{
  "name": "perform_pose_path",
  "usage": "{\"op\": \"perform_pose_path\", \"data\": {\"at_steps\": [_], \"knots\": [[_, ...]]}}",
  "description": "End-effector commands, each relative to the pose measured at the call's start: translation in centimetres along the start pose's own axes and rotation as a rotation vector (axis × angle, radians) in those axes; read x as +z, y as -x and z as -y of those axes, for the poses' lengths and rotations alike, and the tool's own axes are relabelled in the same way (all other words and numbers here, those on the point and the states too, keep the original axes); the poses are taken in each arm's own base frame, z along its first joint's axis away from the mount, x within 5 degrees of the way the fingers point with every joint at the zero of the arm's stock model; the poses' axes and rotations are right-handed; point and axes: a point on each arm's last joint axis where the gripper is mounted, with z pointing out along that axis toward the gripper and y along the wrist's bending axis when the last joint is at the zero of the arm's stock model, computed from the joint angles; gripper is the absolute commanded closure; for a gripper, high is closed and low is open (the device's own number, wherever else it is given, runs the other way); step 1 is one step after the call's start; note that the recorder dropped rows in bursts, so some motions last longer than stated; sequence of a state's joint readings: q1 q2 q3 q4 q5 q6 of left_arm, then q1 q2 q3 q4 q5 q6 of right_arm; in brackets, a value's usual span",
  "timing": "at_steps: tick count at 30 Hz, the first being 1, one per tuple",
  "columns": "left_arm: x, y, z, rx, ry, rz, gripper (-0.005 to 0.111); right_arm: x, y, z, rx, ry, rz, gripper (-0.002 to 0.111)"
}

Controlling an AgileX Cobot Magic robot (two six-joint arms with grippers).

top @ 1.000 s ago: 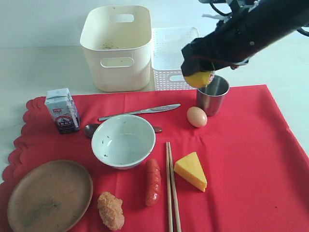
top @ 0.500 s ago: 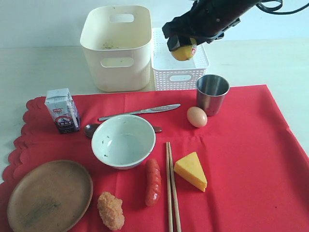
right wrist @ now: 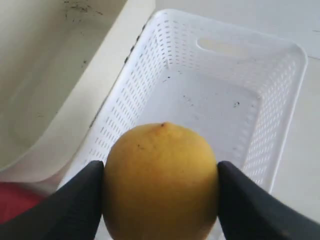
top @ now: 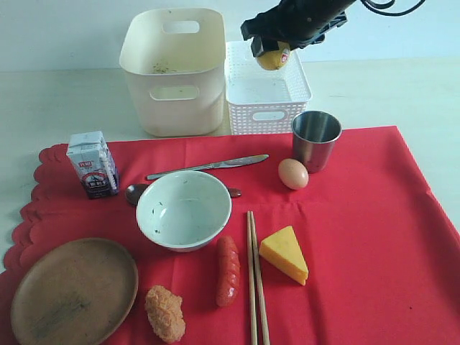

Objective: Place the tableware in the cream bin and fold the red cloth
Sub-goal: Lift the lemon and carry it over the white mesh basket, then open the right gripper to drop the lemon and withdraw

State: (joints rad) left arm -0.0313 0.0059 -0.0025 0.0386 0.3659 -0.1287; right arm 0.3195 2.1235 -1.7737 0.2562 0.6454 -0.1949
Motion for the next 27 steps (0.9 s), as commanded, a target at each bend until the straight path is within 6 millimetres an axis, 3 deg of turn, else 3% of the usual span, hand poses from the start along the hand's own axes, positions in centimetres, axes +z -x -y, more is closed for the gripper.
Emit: {"op": "perform_pose_path", "data": {"at_steps": [1, 10, 20, 23, 27], "knots": [[0.0, 0.0, 0.0, 0.004, 0.001, 0.015, 0.107, 0.9, 0.8, 1.7, 0.023, -0.025, 0.036, 0.108], [0.0, 0.0, 0.0, 0.004, 0.001, 0.015, 0.107, 3.8, 0.3, 2.7, -0.011, -0.045, 0.004, 0.108], [0.0, 0.0, 0.0, 0.004, 0.001, 0.015, 0.107, 6.9, -1.5, 3.2, -0.005, -0.042, -0.057, 0.107], [0.0, 0.0, 0.0, 0.004, 0.001, 0.015, 0.107, 7.0, -1.6, 3.1, -0.003, -0.039, -0.057, 0.098], [0.0, 0.0, 0.0, 0.004, 0.001, 0.015, 0.107, 7.0, -1.5, 3.1, -0.003, -0.041, -0.051, 0.076]]}}
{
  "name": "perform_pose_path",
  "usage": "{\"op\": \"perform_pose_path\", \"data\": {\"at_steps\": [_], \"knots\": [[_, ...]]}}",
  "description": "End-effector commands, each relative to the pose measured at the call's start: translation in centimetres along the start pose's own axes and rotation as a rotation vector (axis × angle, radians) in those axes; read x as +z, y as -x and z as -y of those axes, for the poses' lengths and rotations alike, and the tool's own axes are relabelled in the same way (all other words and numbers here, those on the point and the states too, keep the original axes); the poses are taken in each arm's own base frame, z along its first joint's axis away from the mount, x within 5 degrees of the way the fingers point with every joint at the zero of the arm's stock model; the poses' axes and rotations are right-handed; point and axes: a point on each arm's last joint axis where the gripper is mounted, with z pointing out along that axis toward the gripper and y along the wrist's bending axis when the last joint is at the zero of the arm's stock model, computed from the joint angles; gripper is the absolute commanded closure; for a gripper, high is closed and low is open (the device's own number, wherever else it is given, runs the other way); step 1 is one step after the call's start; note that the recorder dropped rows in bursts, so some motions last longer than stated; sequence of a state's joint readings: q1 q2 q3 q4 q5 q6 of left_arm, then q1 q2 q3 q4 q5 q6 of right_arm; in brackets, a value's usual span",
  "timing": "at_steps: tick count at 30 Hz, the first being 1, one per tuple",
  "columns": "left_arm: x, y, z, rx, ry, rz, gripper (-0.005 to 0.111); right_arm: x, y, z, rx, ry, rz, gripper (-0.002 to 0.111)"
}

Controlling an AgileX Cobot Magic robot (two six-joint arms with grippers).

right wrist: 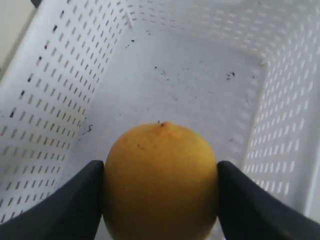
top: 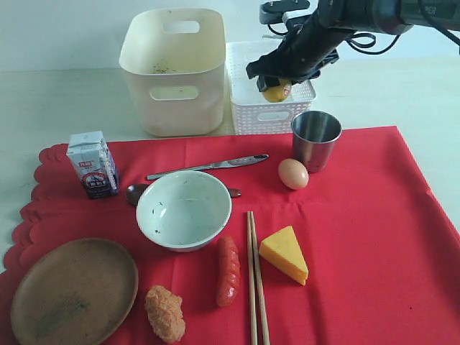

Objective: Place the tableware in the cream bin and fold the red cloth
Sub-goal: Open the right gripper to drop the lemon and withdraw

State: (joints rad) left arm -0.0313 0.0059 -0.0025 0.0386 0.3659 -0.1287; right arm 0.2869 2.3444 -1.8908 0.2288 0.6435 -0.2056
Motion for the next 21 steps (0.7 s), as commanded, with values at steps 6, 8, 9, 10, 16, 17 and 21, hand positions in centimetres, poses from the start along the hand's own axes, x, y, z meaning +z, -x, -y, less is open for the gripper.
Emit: {"op": "perform_pose_path", "data": {"at_steps": [6, 8, 9, 10, 16, 17, 21], "knots": [[0.0, 0.0, 0.0, 0.004, 0.001, 0.015, 0.107, -0.9, 1.0, 0.0, -0.014, -0.006, 0.056, 0.047], [0.0, 0.0, 0.0, 0.004, 0.001, 0.015, 0.107, -1.6, 1.4, -0.1, -0.016, -0.007, 0.072, 0.041], [0.0, 0.0, 0.0, 0.004, 0.001, 0.015, 0.107, -2.4, 1.8, -0.2, -0.018, -0.007, 0.09, 0.04], [0.0, 0.0, 0.0, 0.004, 0.001, 0.015, 0.107, -2.7, 1.9, -0.2, -0.019, -0.007, 0.097, 0.04], [0.0, 0.0, 0.0, 0.004, 0.001, 0.015, 0.107, -7.8, 3.5, -1.0, -0.035, 0.006, 0.128, 0.04], [0.0, 0.0, 0.0, 0.004, 0.001, 0.015, 0.107, -8.6, 3.6, -1.1, -0.035, 0.01, 0.124, 0.04], [0.0, 0.0, 0.0, 0.004, 0.001, 0.015, 0.107, -11.2, 3.5, -1.6, -0.038, 0.026, 0.074, 0.041]]}}
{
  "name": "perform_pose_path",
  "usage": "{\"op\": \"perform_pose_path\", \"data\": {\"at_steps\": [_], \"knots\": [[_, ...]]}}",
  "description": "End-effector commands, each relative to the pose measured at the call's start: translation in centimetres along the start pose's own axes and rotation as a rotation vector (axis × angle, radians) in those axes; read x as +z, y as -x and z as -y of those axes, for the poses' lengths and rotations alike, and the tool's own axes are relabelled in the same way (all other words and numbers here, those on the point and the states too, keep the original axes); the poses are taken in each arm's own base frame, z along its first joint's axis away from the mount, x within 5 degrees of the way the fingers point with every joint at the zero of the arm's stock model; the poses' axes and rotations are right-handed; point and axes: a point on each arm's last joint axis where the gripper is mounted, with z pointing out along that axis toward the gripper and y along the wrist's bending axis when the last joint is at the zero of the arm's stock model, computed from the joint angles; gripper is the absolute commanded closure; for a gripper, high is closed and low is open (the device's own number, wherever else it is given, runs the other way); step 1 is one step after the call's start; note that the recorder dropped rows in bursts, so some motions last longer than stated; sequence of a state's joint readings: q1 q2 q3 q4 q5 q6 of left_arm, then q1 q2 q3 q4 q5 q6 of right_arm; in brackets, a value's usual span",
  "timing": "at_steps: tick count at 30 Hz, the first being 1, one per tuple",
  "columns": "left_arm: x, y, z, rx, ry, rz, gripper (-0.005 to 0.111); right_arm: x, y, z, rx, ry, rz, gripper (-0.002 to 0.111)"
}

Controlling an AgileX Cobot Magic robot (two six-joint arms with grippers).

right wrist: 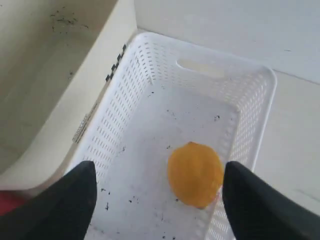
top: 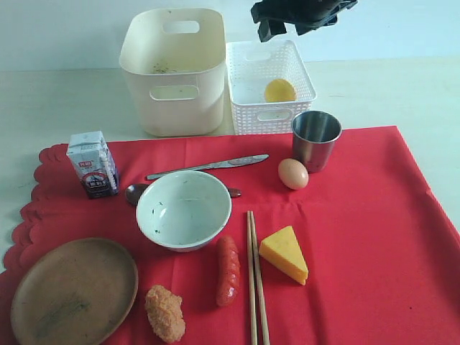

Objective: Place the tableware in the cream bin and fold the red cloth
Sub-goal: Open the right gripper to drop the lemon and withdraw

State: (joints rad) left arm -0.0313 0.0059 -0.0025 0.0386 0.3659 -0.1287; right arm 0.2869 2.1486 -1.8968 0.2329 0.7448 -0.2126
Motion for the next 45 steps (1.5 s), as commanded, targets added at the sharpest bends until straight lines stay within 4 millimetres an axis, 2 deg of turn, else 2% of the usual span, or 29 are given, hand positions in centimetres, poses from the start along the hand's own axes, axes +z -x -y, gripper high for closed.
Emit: {"op": "perform_pose_path", "data": {"at_steps": [1, 10, 14, 21, 28, 36, 39, 41, 45], "knots": [[0.0, 0.0, 0.0, 0.004, 0.001, 0.015, 0.107, -2.8, 0.3, -0.5, 0.008, 0.015, -0.045, 0.041], [0.0, 0.0, 0.0, 0.004, 0.001, 0.015, 0.107, -5.4, 0.1, -1.0, 0.017, 0.035, -0.123, 0.041], [0.0, 0.0, 0.0, 0.004, 0.001, 0.015, 0.107, -6.5, -0.1, -1.2, 0.02, 0.036, -0.156, 0.046], [0.0, 0.0, 0.0, 0.004, 0.001, 0.015, 0.107, -9.4, 0.2, -1.4, 0.021, 0.006, -0.157, 0.047], [0.0, 0.0, 0.0, 0.004, 0.001, 0.015, 0.107, -12.9, 0.7, -2.0, 0.01, 0.008, -0.109, 0.047], [0.0, 0.0, 0.0, 0.004, 0.001, 0.015, 0.107, -18.8, 0.6, -3.1, -0.009, 0.02, -0.067, 0.047], [0.0, 0.0, 0.0, 0.004, 0.001, 0.015, 0.107, -20.0, 0.5, -3.3, -0.013, 0.023, -0.055, 0.047], [0.0, 0.0, 0.0, 0.004, 0.001, 0.015, 0.107, -20.4, 0.1, -3.5, -0.007, 0.041, -0.056, 0.047], [0.0, 0.0, 0.0, 0.004, 0.001, 0.015, 0.107, -20.3, -2.8, -3.6, 0.0, 0.041, -0.113, 0.047]]}}
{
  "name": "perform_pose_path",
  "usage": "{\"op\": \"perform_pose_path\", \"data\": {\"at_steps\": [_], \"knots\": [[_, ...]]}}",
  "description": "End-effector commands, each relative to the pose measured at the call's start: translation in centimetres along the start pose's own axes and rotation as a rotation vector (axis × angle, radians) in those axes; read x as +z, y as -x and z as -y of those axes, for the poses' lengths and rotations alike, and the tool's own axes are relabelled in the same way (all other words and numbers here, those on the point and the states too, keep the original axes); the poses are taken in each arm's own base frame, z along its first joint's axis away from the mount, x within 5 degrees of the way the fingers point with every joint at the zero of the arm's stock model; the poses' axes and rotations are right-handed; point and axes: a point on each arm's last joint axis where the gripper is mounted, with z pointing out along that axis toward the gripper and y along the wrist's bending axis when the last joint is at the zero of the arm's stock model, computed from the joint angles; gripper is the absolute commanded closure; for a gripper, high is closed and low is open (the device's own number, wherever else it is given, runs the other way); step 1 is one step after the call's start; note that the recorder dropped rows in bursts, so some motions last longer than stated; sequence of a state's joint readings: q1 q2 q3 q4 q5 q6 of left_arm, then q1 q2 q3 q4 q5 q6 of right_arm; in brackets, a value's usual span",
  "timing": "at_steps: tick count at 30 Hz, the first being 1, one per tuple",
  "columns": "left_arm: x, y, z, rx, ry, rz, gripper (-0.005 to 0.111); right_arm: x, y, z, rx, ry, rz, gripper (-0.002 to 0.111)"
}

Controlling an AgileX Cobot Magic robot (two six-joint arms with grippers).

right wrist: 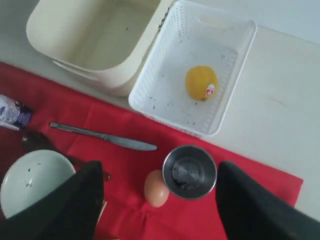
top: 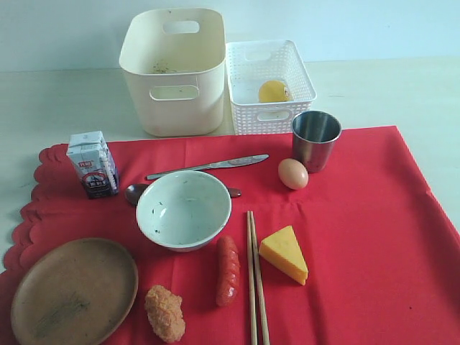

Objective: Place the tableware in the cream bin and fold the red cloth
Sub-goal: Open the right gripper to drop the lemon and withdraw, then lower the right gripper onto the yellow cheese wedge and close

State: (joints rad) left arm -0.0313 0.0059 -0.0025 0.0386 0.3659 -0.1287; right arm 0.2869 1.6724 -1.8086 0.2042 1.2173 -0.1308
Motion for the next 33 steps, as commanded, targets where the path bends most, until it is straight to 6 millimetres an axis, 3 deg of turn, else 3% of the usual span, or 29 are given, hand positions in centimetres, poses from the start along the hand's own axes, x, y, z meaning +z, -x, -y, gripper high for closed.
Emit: {"op": "perform_pose_path", "data": {"at_steps": [1, 19, 25, 33], "knots": [[0.0, 0.0, 0.0, 0.004, 0.001, 0.015, 0.107, 0.3, -2.3, 0.0, 0.005, 0.002, -0.031, 0.047], [0.0, 0.0, 0.0, 0.004, 0.001, 0.015, 0.107, -1.0, -11.7, -0.8, 0.027, 0.002, -0.088, 0.047], [0.0, 0.0, 0.0, 0.004, 0.001, 0.015, 0.107, -0.8, -13.7, -1.7, 0.016, 0.093, -0.098, 0.047], [0.0, 0.0, 0.0, 0.004, 0.001, 0.015, 0.107, 1.1, -15.7, -2.1, 0.016, 0.167, -0.141, 0.048]]}}
